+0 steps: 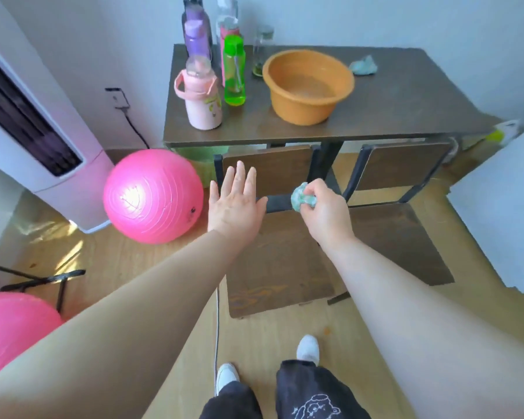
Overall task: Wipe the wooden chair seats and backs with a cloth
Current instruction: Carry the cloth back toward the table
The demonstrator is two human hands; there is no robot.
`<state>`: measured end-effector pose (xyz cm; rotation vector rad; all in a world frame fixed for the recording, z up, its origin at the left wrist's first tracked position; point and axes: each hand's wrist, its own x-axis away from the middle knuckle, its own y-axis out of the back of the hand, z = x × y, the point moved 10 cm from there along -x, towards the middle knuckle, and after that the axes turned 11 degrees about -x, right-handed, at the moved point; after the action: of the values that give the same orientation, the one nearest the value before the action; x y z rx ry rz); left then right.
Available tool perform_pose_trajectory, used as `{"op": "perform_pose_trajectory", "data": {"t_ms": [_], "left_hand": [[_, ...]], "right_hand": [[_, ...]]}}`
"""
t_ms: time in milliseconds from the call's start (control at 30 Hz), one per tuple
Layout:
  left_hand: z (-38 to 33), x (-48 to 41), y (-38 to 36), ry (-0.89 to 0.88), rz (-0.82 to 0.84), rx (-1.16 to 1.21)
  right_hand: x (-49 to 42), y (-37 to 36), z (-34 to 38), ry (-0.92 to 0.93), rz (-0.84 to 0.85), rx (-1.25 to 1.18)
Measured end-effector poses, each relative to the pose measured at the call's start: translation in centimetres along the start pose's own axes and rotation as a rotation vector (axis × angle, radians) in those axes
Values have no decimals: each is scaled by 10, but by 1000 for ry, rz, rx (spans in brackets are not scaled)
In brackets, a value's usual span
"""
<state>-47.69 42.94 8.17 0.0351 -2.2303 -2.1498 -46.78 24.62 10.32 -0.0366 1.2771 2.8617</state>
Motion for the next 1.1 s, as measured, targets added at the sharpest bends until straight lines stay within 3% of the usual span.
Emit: {"op": "perform_pose_trajectory", "data": {"t_ms": [300,633,833,1100], "left_hand": [[-140,-31,105,-115,-127,-116],[-310,-62,123,-70,-62,-103],[-358,-81,129,-46,-50,-129],[-363,-139,131,-35,-47,-175]], "right_hand": [[-26,158,-41,29,-77,55],[-64,304,-143,103,-65,135],[-94,345,-171,142,-67,103],[-156,337,-171,197,-41,79]]}}
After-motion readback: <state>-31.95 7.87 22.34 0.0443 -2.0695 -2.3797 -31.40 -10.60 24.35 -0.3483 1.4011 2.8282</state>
